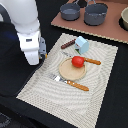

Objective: Interact with the objects in diverse but meaningful ways.

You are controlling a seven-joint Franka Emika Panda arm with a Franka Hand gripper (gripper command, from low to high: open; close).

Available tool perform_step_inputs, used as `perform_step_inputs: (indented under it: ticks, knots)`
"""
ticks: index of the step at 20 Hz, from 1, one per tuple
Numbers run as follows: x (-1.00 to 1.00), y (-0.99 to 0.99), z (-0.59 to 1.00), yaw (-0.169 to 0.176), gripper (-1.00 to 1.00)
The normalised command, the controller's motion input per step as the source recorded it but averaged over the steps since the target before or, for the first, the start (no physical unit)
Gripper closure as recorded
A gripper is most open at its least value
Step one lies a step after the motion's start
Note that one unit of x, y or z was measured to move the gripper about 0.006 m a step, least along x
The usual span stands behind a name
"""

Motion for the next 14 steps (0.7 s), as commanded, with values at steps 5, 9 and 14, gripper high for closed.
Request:
perform_step_inputs:
  ticks: [5, 9, 14]
  knots:
    - [-0.34, 0.53, 1.00, 0.092, -1.00]
    - [-0.07, 0.72, 1.00, 0.114, -1.00]
    - [0.47, 0.67, 0.48, 0.099, -1.00]
